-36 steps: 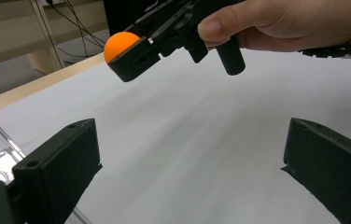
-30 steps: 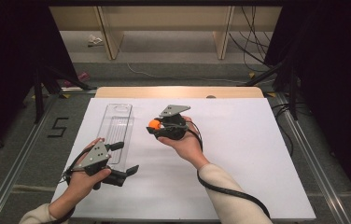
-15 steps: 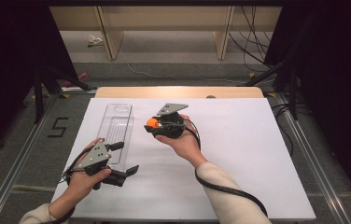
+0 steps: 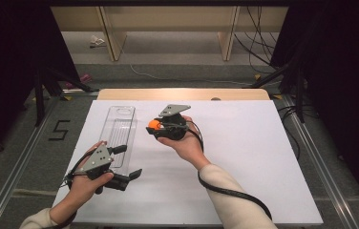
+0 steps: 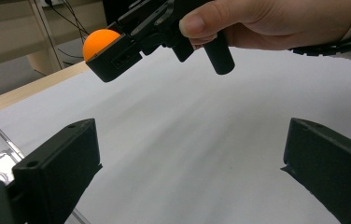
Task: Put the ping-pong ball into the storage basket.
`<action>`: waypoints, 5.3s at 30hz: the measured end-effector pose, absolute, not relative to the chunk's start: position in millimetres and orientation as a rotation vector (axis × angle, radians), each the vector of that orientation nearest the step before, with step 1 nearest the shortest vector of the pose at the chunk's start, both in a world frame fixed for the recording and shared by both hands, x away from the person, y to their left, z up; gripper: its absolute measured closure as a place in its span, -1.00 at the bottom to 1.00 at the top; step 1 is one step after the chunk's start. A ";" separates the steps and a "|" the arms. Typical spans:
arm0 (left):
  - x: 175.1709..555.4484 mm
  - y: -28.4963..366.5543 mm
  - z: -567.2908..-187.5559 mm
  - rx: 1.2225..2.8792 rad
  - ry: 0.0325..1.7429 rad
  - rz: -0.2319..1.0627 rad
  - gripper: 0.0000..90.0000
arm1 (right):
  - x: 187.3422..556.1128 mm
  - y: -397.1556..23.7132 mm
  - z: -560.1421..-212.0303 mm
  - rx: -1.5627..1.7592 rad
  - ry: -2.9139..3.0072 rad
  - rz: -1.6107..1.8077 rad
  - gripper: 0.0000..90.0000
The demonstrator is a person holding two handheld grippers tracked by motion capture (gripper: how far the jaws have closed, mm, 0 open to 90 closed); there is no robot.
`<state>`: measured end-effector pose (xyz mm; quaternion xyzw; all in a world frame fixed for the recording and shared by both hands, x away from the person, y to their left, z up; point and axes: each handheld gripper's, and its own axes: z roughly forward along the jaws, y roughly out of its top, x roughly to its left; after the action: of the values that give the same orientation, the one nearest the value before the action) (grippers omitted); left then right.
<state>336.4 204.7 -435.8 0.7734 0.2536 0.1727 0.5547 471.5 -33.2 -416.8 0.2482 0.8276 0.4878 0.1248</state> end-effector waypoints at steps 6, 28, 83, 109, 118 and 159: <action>336.4 204.8 -435.7 1.826 0.599 0.407 -0.93 | 472.8 -30.9 -415.1 0.717 2.412 1.423 0.14; 336.3 205.1 -435.5 1.831 0.594 0.402 -0.93 | 477.2 -20.0 -410.9 0.701 2.419 1.421 0.14; 336.1 204.7 -435.5 1.832 0.591 0.398 -0.93 | 484.3 2.6 -406.1 0.659 2.449 1.416 0.14; 335.9 204.2 -435.7 1.835 0.587 0.397 -0.93 | 486.8 13.8 -403.3 0.643 2.455 1.421 0.14; 336.0 203.9 -435.8 1.835 0.587 0.400 -0.93 | 487.4 16.9 -404.0 0.641 2.460 1.419 0.14; 335.7 203.5 -435.8 1.843 0.581 0.399 -0.93 | 490.3 36.9 -402.3 0.609 2.491 1.418 0.15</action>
<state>335.7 203.5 -435.8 0.7790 0.2458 0.1686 0.5517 490.3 36.9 -402.3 0.2066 0.8453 0.4813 0.1054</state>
